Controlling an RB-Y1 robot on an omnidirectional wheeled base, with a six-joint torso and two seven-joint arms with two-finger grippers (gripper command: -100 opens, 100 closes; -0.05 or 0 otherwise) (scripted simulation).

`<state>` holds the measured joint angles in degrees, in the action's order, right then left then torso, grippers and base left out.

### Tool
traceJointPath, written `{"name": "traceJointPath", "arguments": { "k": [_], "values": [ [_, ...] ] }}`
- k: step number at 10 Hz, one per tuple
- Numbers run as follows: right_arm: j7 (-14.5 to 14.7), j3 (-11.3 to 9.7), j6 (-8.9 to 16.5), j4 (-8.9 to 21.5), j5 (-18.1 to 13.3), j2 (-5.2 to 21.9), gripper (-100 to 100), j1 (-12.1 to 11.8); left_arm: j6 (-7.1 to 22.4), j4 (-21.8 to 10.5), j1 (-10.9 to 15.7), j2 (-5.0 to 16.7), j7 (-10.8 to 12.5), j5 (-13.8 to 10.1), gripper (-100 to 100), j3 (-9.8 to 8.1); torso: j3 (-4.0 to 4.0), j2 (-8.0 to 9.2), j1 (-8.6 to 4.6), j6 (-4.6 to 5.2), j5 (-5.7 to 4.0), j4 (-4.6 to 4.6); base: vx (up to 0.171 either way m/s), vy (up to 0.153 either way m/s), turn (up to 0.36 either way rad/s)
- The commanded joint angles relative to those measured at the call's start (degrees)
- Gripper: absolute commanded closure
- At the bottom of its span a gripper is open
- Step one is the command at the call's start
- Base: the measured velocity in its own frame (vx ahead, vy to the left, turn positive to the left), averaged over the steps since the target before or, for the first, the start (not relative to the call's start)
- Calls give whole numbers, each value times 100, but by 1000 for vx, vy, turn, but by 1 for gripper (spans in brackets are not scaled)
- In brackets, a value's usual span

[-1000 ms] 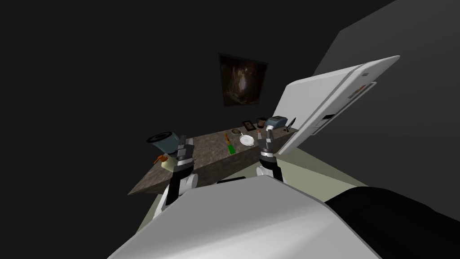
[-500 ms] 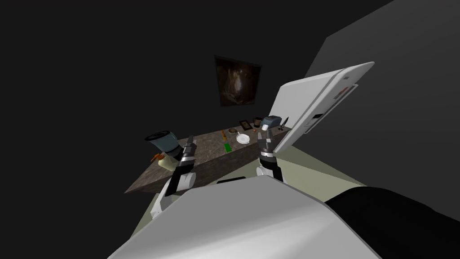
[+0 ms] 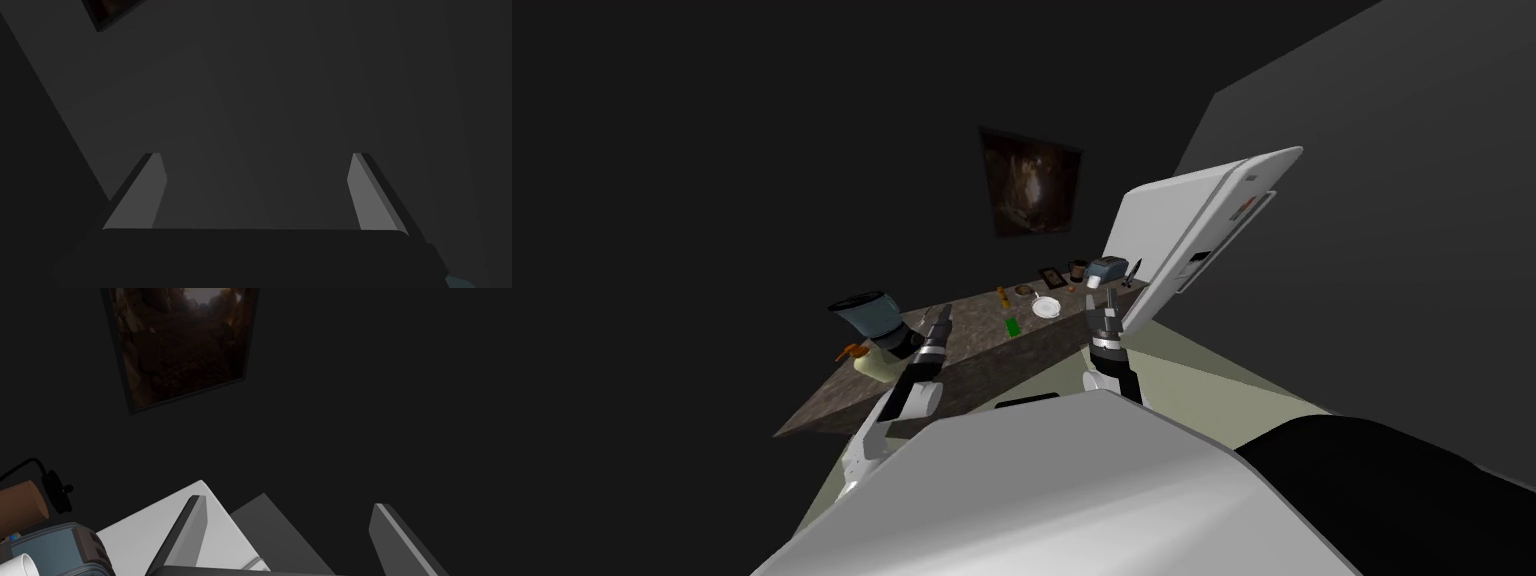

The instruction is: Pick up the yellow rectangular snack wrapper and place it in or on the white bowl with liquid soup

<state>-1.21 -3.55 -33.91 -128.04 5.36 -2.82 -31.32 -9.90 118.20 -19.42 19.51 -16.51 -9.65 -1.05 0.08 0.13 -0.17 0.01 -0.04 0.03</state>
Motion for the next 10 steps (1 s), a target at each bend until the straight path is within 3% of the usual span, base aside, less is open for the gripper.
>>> {"name": "traceJointPath", "arguments": {
  "k": [1, 2, 3, 4, 5, 6, 7, 8, 9, 10],
  "values": [
    [0, 0, 0, 0, 0, 0, 0, 0, 245, -51, 77, 137, -102, -60, -100, 10, 0, 0, 0, 0, 0, 0, -20, -46, -59],
    [0, 0, 0, 0, 0, 0, 0, 0, 424, -213, 195, 383, -269, -200, -100, 26, -2, -4, 2, -1, 0, 0, -15, -49, -110],
    [0, 0, 0, 0, 0, 0, 0, 0, 531, -213, 195, 383, -269, -200, -100, 26, -4, -8, 1, 1, 0, -2, -17, -34, -48],
    [0, 0, 0, 0, 0, 0, 0, -1, 706, -385, 319, 628, -439, -346, -100, 44, -4, -7, 6, -2, 1, -2, -25, -39, -107],
    [0, 0, 0, 0, 0, 0, 0, 0, 829, -385, 319, 628, -439, -346, -100, 44, -3, -5, 5, 0, 1, -1, -20, -40, -64],
    [0, 0, 0, 0, 0, 0, 0, -1, 986, -567, 449, 870, -609, -498, -100, 63, -3, -6, 6, -2, 1, -1, -11, -55, -114],
    [0, 0, 0, 0, 0, 0, 0, 0, 1136, -567, 449, 870, -609, -498, -100, 63, -5, -9, 1, 0, 0, -2, -7, -38, -67],
    [0, 1, 0, 0, 0, 0, 0, -1, 1334, -756, 584, 1108, -779, -655, -100, 83, -5, -10, 5, -2, 0, -2, -17, -42, -158],
    [0, 0, 0, 0, 0, 0, 0, 0, 1450, -756, 584, 1108, -779, -655, -100, 83, -5, -8, 5, 1, 1, -2, -14, -37, -62],
    [0, 1, 0, 0, 0, 0, 0, -1, 1661, -953, 724, 1342, -947, -816, -100, 105, -4, -8, 6, -3, 1, -2, -11, -41, -133]
  ]
}}
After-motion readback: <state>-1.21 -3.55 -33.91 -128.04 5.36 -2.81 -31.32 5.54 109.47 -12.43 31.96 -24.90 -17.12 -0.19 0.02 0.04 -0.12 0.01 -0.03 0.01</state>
